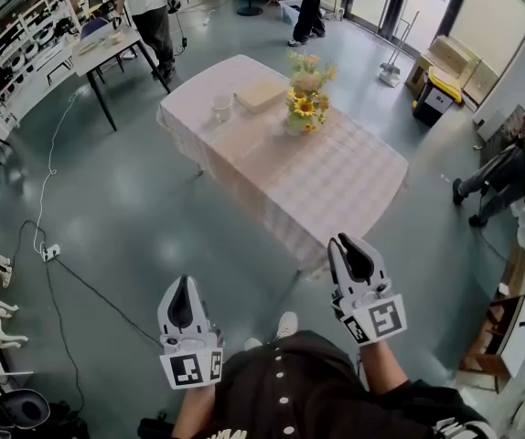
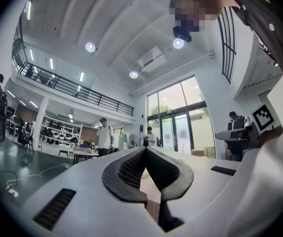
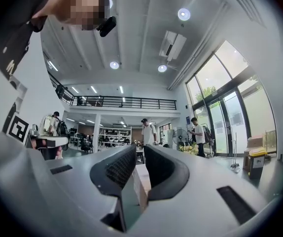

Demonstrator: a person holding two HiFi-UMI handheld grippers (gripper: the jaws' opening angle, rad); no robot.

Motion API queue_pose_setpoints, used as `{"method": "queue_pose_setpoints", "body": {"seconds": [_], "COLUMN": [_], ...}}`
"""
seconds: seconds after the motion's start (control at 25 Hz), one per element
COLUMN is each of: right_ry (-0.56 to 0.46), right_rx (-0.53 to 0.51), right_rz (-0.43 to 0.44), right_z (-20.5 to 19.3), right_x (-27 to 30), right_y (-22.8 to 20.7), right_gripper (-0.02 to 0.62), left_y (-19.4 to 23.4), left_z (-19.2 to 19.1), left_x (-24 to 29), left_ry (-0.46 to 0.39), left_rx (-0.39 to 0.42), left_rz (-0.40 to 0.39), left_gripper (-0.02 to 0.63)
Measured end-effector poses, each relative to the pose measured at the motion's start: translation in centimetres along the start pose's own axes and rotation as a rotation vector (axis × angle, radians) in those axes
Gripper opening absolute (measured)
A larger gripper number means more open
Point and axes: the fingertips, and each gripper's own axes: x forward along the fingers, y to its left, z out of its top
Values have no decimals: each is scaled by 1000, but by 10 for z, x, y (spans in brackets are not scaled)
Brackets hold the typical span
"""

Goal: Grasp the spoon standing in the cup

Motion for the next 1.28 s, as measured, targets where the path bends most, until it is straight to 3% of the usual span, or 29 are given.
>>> {"method": "queue_pose_setpoints", "body": {"seconds": [0.2,0.88,1.28], "right_ry": [3,4,24], "right_rx": [7,42,49], "right_rz": [20,83,127], "right_z": [-2,-7,-22], "right_x": [1,9,17], "right_y": [1,-17,-46], "right_gripper": [83,280,293], "left_y": [-3,-23,-47], "left_z": [-2,-6,-16], "left_x": [1,16,33], "left_ry": [2,18,24], "left_rx": [2,13,-12], "left_rz": [-2,-2,47], "left_gripper": [17,17,17]}}
